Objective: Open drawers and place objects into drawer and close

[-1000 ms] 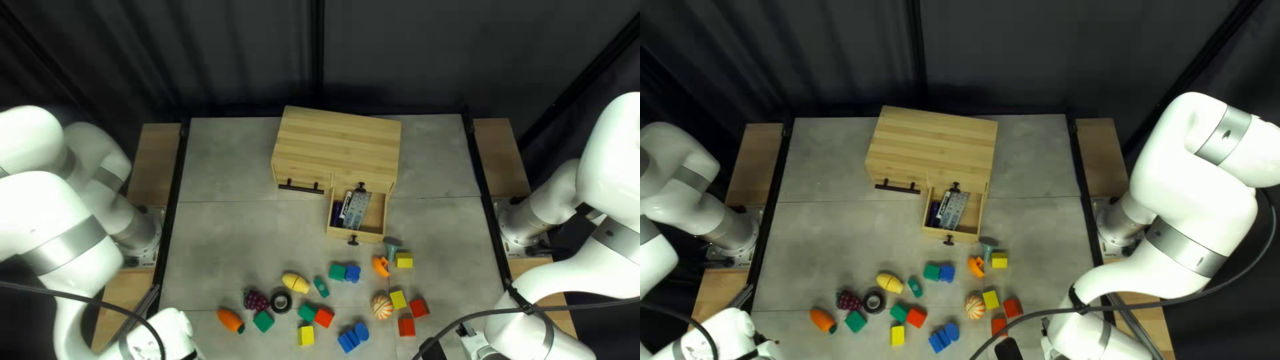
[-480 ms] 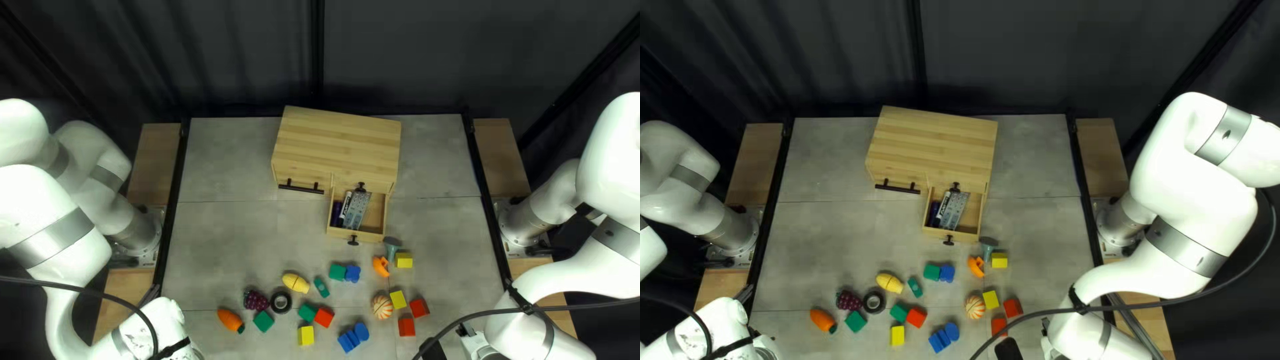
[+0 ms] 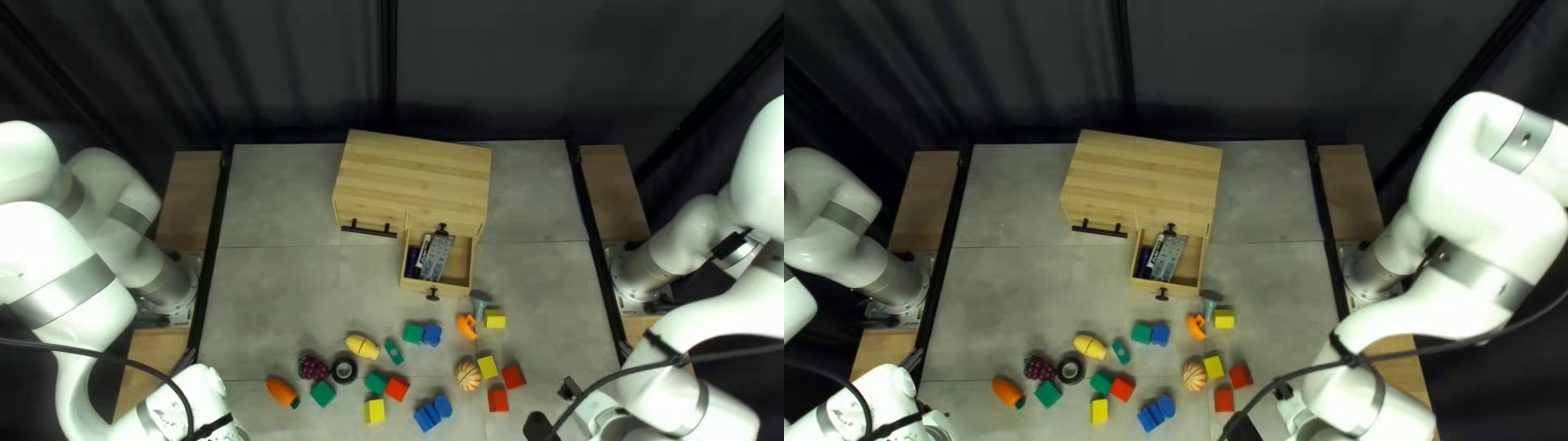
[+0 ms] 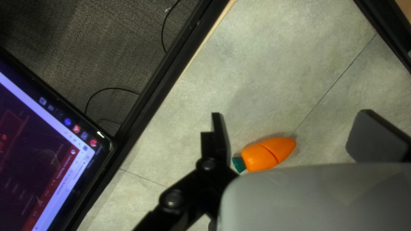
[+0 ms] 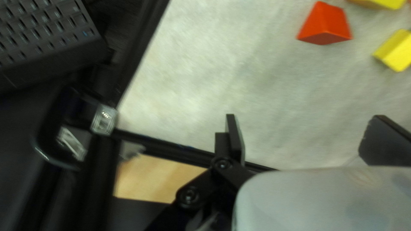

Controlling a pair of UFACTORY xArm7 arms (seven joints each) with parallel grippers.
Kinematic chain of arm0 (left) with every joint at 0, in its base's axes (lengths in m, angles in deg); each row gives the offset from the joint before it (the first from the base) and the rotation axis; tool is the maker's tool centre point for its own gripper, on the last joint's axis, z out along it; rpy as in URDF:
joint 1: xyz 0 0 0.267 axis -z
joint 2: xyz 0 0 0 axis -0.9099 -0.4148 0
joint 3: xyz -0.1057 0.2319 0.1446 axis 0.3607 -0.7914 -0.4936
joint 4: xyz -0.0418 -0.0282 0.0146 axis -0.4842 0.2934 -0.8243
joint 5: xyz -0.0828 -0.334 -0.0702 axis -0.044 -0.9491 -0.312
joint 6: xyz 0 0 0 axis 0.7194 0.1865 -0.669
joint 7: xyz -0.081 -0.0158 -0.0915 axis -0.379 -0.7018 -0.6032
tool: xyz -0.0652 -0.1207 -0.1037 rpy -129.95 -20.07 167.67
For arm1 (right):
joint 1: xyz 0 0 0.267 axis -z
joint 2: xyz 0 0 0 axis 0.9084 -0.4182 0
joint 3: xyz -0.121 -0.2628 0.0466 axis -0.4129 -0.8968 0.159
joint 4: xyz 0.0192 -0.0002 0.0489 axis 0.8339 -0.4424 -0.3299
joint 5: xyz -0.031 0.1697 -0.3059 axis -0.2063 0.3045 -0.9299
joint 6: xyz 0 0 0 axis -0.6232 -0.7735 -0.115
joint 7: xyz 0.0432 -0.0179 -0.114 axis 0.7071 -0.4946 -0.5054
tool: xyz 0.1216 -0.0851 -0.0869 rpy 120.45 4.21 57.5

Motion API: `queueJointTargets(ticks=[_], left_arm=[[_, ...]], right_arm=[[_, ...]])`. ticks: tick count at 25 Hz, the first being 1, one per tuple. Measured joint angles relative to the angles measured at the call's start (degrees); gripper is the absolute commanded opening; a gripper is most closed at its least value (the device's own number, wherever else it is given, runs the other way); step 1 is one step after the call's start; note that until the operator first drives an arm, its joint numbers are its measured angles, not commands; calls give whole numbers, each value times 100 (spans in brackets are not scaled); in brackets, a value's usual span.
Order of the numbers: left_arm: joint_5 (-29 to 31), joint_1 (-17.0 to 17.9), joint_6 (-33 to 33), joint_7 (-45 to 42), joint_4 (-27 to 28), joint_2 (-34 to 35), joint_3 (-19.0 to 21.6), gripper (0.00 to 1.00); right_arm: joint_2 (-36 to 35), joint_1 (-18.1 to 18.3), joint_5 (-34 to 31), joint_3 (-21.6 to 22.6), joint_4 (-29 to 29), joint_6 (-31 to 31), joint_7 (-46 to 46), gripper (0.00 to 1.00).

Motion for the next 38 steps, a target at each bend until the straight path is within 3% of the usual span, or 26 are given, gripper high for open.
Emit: queueJointTargets(ticks=[9,17,29,38], left_arm=[[0,0,0,0,0,0,0,100],[0,0,0,0,0,0,0,100],[0,0,0,0,0,0,0,100],[0,0,0,0,0,0,0,100]], right_arm=[[-243,506,-537,-508,35,-424,-1874,100],[-425,924,-747,-903,41,-852,-2686,100],[-366,858,-967,-839,55,-845,-2724,100],[-666,770,-2220,-729,595,-1011,-4731,100]])
